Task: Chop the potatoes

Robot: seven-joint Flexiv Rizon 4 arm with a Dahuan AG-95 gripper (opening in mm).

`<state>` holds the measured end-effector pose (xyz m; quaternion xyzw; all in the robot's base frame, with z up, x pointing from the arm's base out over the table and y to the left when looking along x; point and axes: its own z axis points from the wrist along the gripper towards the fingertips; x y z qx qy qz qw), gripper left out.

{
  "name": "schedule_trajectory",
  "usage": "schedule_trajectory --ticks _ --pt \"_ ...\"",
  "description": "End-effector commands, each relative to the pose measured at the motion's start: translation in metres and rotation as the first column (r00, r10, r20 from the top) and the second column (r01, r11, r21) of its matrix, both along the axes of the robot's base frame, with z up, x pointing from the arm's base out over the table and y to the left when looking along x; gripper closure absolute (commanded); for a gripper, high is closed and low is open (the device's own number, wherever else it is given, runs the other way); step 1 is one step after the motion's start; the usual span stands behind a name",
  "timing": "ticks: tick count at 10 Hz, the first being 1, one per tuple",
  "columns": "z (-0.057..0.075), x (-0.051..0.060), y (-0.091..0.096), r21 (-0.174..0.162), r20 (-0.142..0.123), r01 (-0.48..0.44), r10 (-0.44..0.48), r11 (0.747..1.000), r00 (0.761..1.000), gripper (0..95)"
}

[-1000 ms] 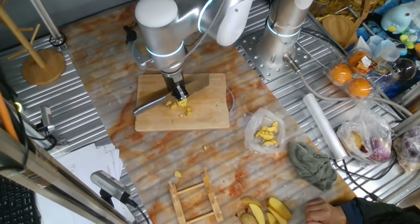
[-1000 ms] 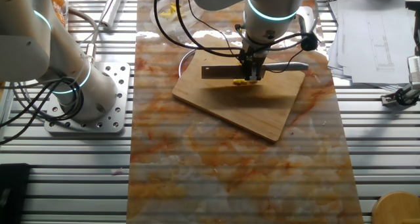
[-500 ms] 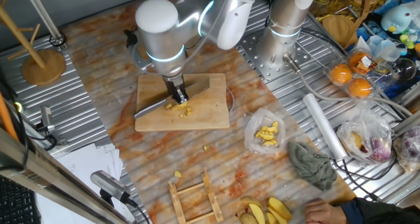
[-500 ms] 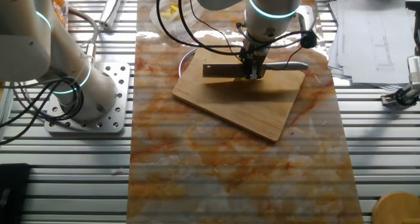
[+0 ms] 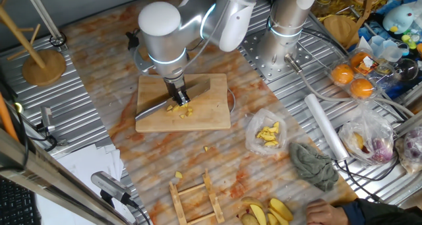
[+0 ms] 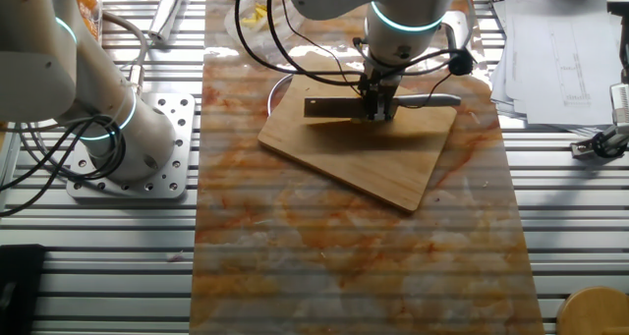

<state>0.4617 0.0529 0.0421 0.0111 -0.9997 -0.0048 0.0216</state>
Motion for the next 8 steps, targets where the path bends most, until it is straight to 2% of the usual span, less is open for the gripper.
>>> schedule_trajectory --ticks 1,3,5,8 --pt "0.025 -0.008 0.011 0.014 -0.007 0.016 -0.016 1.000 1.000 95.0" --pt "0.036 -0.014 0.016 0.011 -0.012 0.019 -0.019 1.000 1.000 95.0" --pt "0.039 -0.016 0.016 0.011 -0.008 0.021 -0.021 1.000 1.000 95.0" --pt "0.028 -0.011 0.009 -0.009 -0.002 0.014 -0.014 1.000 1.000 95.0"
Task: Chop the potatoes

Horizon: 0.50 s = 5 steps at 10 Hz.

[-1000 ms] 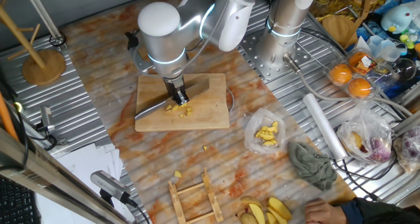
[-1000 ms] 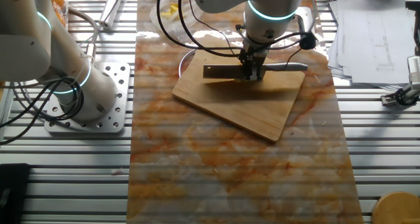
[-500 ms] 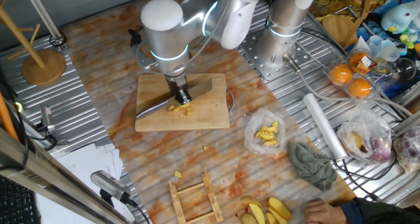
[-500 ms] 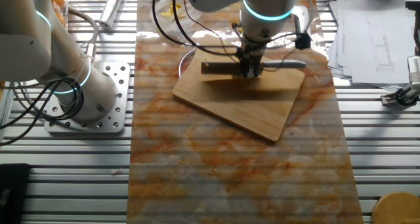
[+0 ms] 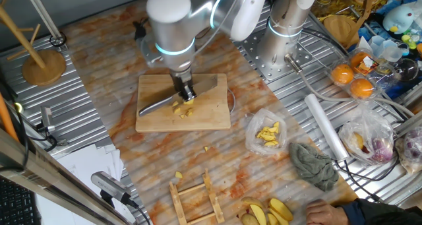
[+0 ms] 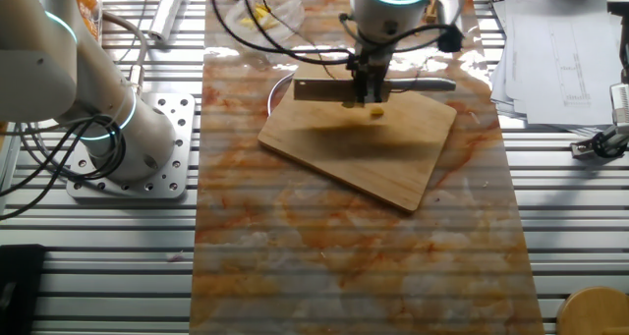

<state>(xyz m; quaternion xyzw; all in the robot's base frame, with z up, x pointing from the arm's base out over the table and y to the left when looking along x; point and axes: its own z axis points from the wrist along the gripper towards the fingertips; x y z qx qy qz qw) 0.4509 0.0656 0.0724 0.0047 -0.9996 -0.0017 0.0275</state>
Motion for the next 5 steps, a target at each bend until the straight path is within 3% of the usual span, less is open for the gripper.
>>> schedule_trajectory --ticks 1,5 --pt "-0.009 0.003 -0.009 -0.007 0.018 0.000 0.001 1.000 1.000 95.0" --pt "-0.024 0.006 -0.026 -0.009 0.055 -0.020 0.021 1.000 0.998 95.0"
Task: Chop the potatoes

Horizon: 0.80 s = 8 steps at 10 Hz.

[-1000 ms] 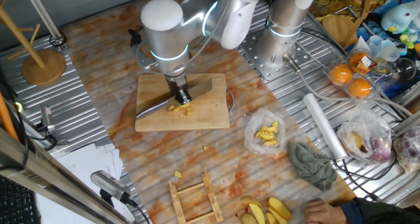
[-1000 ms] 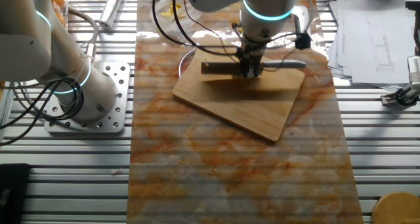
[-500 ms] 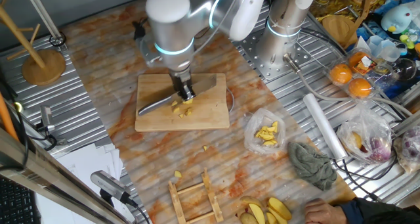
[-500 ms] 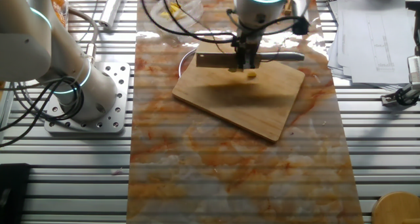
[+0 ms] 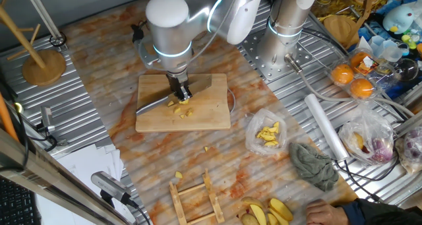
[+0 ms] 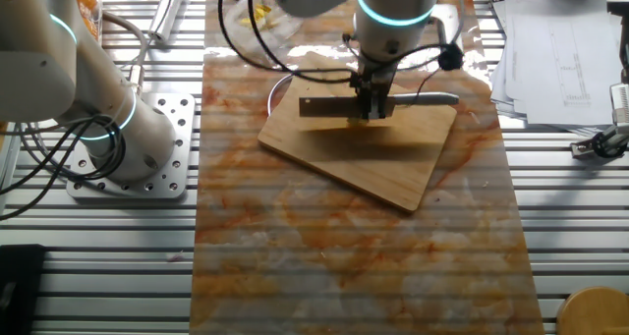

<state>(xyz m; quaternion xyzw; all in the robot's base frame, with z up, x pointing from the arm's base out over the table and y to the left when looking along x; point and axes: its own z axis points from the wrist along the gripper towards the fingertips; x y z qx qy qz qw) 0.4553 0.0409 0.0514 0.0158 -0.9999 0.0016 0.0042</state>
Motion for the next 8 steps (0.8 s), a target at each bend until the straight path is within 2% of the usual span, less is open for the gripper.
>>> schedule_trajectory --ticks 1,4,8 --pt "-0.0046 0.0024 -0.0019 -0.004 0.014 0.004 -0.004 1.000 1.000 95.0" --pt "-0.0127 0.0054 -0.0045 -0.004 0.017 0.000 0.000 1.000 1.000 95.0" --pt "-0.0135 0.0057 -0.0047 -0.005 0.018 0.003 -0.003 1.000 1.000 95.0"
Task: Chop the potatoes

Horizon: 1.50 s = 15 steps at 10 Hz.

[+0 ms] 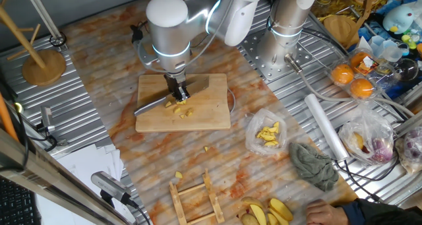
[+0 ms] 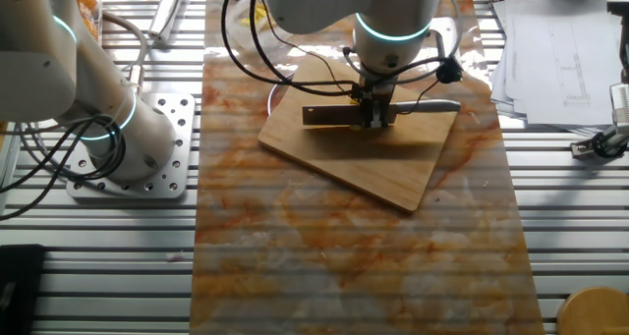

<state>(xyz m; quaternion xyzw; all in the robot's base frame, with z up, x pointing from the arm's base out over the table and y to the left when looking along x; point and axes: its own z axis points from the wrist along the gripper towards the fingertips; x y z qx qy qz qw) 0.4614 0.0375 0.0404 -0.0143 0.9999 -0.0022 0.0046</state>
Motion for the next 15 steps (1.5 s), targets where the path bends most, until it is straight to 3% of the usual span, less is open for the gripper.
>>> schedule_trajectory --ticks 1,4,7,8,9,10,11,12,14,15 --pt "-0.003 0.000 -0.001 -0.002 -0.001 0.001 -0.001 1.000 1.000 95.0" --pt "0.002 -0.006 0.000 -0.001 -0.007 0.003 -0.003 1.000 1.000 95.0" --pt "-0.008 -0.018 -0.003 -0.007 0.003 -0.016 0.016 1.000 1.000 95.0" --pt "-0.007 -0.019 -0.003 0.001 0.003 -0.013 0.013 1.000 1.000 95.0" --pt "-0.006 -0.017 -0.002 0.031 -0.001 0.003 -0.003 1.000 1.000 95.0" --pt "-0.005 -0.017 -0.002 0.006 -0.012 -0.015 0.015 1.000 1.000 95.0" --pt "0.002 -0.020 -0.001 0.007 -0.025 -0.019 0.019 1.000 0.999 95.0" --pt "0.020 -0.023 0.000 0.000 -0.051 -0.033 0.033 0.999 0.998 95.0" --pt "0.040 -0.027 0.009 0.015 -0.049 -0.024 0.025 1.000 0.998 95.0" --pt "0.045 -0.023 0.015 0.012 -0.066 -0.034 0.035 0.999 0.997 95.0"
